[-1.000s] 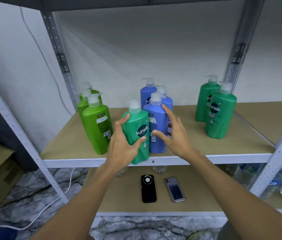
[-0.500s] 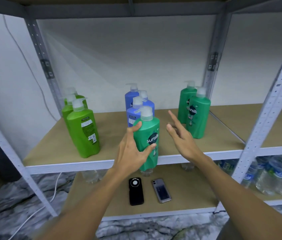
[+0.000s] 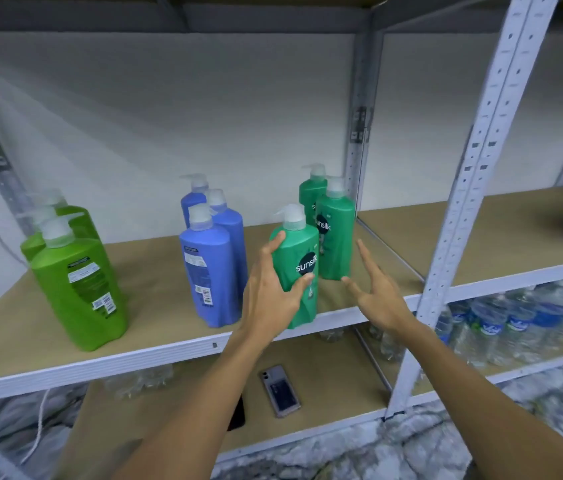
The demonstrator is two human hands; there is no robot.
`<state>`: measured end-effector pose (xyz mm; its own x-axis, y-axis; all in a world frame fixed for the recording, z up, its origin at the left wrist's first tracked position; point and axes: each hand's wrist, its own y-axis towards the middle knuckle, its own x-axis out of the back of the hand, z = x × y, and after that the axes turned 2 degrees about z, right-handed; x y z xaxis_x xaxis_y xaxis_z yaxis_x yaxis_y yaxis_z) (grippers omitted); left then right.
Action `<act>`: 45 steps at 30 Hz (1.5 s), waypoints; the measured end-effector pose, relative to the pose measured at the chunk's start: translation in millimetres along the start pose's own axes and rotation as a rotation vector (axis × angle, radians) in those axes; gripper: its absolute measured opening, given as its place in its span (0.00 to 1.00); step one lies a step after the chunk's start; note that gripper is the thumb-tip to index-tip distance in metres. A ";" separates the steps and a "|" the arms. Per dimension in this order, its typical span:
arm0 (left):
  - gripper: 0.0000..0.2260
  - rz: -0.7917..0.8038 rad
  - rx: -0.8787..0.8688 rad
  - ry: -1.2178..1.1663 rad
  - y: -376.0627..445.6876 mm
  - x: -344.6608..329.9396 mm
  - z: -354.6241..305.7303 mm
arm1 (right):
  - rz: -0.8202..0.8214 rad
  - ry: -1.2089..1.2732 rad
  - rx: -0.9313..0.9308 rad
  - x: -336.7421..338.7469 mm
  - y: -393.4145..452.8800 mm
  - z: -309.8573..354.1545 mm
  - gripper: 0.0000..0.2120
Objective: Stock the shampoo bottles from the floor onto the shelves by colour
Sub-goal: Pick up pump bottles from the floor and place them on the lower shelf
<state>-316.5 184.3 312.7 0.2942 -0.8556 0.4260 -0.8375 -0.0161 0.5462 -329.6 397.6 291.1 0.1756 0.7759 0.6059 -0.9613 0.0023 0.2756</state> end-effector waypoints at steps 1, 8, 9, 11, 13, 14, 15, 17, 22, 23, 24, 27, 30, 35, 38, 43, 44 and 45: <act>0.38 0.000 -0.001 -0.014 4.2 -5.9 0.5 | 0.022 -0.028 -0.034 0.7 0.6 -7.4 0.38; 0.42 0.023 0.000 -0.064 21.3 -40.5 8.0 | 0.110 -0.234 -0.165 1.4 5.3 -40.7 0.38; 0.42 0.034 0.008 -0.076 23.9 -44.2 9.2 | 0.103 -0.274 -0.166 1.2 5.7 -42.8 0.37; 0.43 0.061 0.038 -0.125 29.3 -51.0 10.8 | 0.089 -0.333 -0.155 0.2 8.4 -48.0 0.35; 0.43 0.079 0.058 -0.156 33.2 -55.9 12.0 | 0.097 -0.329 -0.168 -0.8 12.8 -52.0 0.35; 0.43 0.093 0.062 -0.165 34.1 -57.3 12.4 | 0.107 -0.316 -0.180 -1.3 14.1 -53.1 0.34; 0.43 0.106 0.064 -0.171 34.8 -58.7 12.9 | 0.112 -0.308 -0.185 -2.4 15.3 -55.0 0.34; 0.42 0.122 0.065 -0.174 36.3 -61.4 12.3 | 0.116 -0.308 -0.188 -4.8 15.3 -57.7 0.33; 0.42 0.173 0.089 -0.188 38.6 -63.4 6.5 | 0.120 -0.348 -0.205 -9.4 15.4 -60.0 0.32; 0.42 0.186 0.094 -0.182 38.7 -63.3 6.1 | 0.122 -0.353 -0.209 -9.6 15.7 -59.8 0.32; 0.41 0.197 0.100 -0.174 38.9 -63.1 5.8 | 0.122 -0.355 -0.214 -8.7 15.5 -58.0 0.32; 0.42 0.206 0.109 -0.147 38.6 -62.9 5.7 | 0.125 -0.340 -0.224 -6.7 15.2 -52.8 0.32; 0.42 0.205 0.100 -0.098 32.6 -64.1 5.8 | 0.099 -0.241 -0.225 -3.3 14.6 -44.3 0.32; 0.41 0.171 0.108 -0.039 16.0 -51.4 -3.5 | -0.034 -0.096 -0.127 13.3 1.3 -3.1 0.31; 0.31 0.133 0.110 0.028 12.7 -30.6 -18.2 | -0.073 -0.016 -0.032 24.9 -11.8 22.5 0.31; 0.20 0.263 0.080 0.068 15.0 8.1 -47.7 | -0.151 0.013 0.067 49.5 -30.0 62.3 0.29; 0.19 0.304 0.074 0.057 15.3 15.8 -57.0 | -0.168 0.029 0.081 55.5 -32.9 71.3 0.29; 0.18 0.335 0.069 0.049 15.5 23.2 -67.4 | -0.187 0.036 0.094 61.2 -35.9 79.4 0.29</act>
<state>-291.6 199.1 379.7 0.0174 -0.7934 0.6085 -0.9200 0.2255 0.3204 -267.5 394.9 377.6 0.3393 0.7899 0.5109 -0.8883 0.0903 0.4503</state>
